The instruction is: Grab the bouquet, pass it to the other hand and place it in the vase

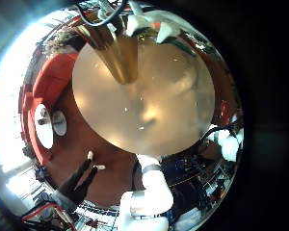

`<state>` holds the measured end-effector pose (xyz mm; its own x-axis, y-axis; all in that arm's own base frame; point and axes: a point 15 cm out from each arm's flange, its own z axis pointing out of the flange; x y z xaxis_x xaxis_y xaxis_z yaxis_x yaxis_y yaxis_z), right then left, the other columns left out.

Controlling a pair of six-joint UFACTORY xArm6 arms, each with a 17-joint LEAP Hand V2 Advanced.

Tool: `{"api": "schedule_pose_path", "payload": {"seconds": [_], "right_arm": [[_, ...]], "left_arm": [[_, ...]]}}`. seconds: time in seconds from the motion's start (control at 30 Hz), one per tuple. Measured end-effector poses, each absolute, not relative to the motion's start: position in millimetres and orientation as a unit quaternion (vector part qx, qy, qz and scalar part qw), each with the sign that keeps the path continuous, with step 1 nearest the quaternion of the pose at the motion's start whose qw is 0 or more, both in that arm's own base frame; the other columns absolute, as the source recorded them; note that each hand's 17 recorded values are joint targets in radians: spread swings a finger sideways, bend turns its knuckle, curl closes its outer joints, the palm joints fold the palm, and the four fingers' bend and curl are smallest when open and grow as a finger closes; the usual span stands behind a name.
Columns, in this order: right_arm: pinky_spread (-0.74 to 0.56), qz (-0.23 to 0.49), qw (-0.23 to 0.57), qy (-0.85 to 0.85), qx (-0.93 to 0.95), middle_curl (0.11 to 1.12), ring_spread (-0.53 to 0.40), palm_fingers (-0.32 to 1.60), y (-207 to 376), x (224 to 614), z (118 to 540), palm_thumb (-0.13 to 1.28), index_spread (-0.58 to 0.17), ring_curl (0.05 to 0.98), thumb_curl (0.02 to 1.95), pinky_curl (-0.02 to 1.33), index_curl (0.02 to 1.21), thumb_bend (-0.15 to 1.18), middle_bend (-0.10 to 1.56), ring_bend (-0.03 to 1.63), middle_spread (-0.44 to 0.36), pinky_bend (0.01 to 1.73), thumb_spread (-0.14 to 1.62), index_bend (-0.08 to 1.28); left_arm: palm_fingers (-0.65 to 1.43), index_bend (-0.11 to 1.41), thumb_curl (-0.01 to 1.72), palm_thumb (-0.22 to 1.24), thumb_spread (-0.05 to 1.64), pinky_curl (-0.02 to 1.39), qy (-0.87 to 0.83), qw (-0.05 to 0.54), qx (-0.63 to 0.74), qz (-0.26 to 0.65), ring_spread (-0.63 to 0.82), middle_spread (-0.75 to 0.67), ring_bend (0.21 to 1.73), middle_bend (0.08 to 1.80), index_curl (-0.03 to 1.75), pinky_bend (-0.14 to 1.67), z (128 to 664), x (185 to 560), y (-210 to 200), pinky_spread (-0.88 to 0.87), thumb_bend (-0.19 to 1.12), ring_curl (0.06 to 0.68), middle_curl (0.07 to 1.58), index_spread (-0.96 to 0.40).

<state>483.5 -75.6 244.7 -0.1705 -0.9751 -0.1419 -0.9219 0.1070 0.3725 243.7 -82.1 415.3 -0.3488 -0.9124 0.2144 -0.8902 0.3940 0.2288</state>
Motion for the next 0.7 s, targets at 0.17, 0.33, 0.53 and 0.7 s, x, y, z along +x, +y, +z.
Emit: {"api": "schedule_pose_path", "payload": {"seconds": [0.17,0.33,0.53,0.7], "right_arm": [[0.18,-0.188,0.065,-0.752,0.629,0.41,-0.029,0.36,-88,491,229,0.61,-0.17,0.34,0.44,0.28,0.27,-0.02,0.36,0.77,0.023,0.5,1.09,0.17],[0.2,-0.19,0.067,-0.755,0.625,0.41,-0.033,0.33,-91,493,219,0.63,-0.168,0.334,0.45,0.27,0.29,-0.02,0.36,0.75,0.028,0.49,1.09,0.18],[0.21,-0.192,0.069,-0.758,0.62,0.41,-0.035,0.31,-94,497,202,0.62,-0.168,0.324,0.46,0.26,0.31,-0.02,0.36,0.74,0.025,0.49,1.08,0.18],[0.22,-0.193,0.071,-0.759,0.617,0.41,-0.035,0.31,-94,501,190,0.63,-0.168,0.323,0.47,0.25,0.32,-0.02,0.36,0.74,0.028,0.48,1.08,0.18]], "left_arm": [[0.12,0.19,0.33,0.37,1.11,0.29,-0.82,0.153,0.551,-0.034,0.59,0.46,0.4,0.18,0.39,0.19,416,248,-84,0.53,-0.02,0.21,0.28,0.08],[0.12,0.19,0.33,0.37,1.11,0.29,-0.821,0.154,0.549,-0.038,0.59,0.45,0.4,0.18,0.4,0.19,414,249,-84,0.53,-0.02,0.21,0.28,0.08],[0.12,0.19,0.33,0.37,1.11,0.29,-0.821,0.154,0.548,-0.039,0.59,0.45,0.4,0.18,0.4,0.19,414,250,-86,0.53,-0.02,0.211,0.28,0.08],[0.12,0.19,0.33,0.37,1.11,0.29,-0.82,0.157,0.548,-0.043,0.59,0.45,0.4,0.18,0.4,0.19,411,250,-85,0.53,-0.02,0.211,0.28,0.08]]}}
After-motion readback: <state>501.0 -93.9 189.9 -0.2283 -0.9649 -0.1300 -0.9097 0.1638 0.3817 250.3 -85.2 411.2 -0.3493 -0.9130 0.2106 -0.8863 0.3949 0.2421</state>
